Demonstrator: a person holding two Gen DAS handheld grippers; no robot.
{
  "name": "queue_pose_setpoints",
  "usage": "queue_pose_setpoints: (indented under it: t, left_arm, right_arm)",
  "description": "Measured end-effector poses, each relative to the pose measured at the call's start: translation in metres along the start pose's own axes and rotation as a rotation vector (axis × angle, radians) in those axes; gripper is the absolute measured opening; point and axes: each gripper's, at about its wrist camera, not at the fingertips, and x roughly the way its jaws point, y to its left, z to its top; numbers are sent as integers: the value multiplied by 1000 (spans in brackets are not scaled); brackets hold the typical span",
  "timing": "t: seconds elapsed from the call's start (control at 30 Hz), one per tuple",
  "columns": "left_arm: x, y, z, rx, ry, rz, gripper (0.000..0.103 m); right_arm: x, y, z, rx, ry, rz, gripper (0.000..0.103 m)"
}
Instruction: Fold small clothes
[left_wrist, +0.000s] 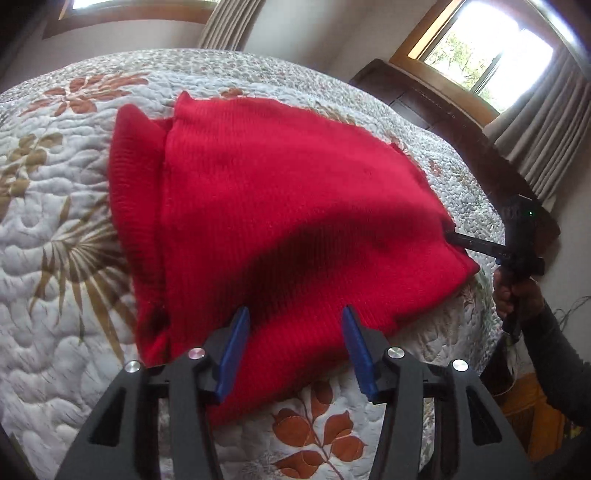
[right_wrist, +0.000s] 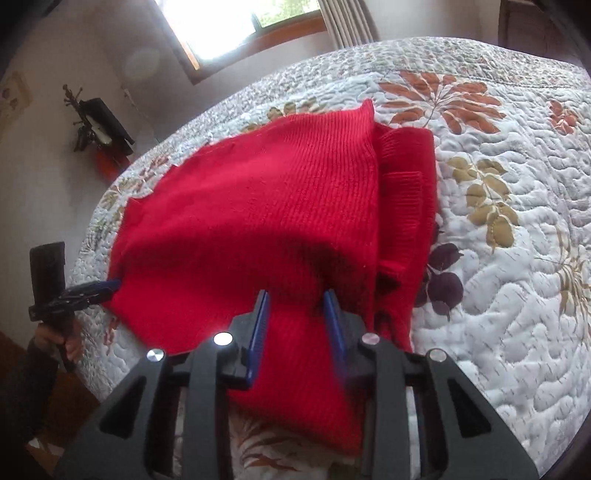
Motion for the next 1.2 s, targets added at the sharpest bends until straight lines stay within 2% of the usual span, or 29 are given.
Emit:
queue_pose_setpoints:
  t: [0.07,0.13,0.23,0.3,0.37,0.43,0.47,0.53,0.63,0.73,0.8,0.97,1.1,1.2]
  left_arm:
    - [-20,-9,-10,0,-67,-58,68]
    - [-20,-9,-19,0,-56,-33,73]
    - [-6,10,-31,-57,-5,-9,71]
    - [-14,14,-30,-111,-5,-41,71]
    - [-28,18,-26,-153,-11,-93,75]
    - [-49,27,-16,-172,-37,-101,91]
    - [-54,36,-9,-190,-40,-90,94]
    - [-64,62,9,-265,-32,-71,95]
    - [-59,97,36,-375,11,-116,96]
    - [-37,123,63,-450,60,-151,96]
    - [-20,131,77,-471,83,-165,96]
    - [13,143,102,-450,141,-189,97]
    - [32,137,117,-412,159,-261,98]
    - [46,134,124,-398,177,-305,98]
  right_arm:
    - [-23,12,-8,-7,-52,36,39]
    - [-30,20,-21,-28,-49,45,42]
    - [-8,12,-41,-27,34,-11,40]
    - [-8,6,-47,-8,29,-27,36]
    - [-23,17,-46,-25,-2,-51,40]
    - [-39,46,-49,-136,-57,-137,50]
    - [-44,68,-54,-230,-81,-187,52]
    - [-42,112,-68,-409,-111,-260,58]
    - [-17,176,-96,-653,-131,-349,69]
    - [17,231,-115,-844,-172,-415,70]
    - [38,256,-124,-925,-199,-455,70]
    - [91,297,-128,-1065,-178,-498,69]
    - [124,312,-129,-1151,-171,-541,69]
    - [144,316,-122,-1161,-154,-563,68]
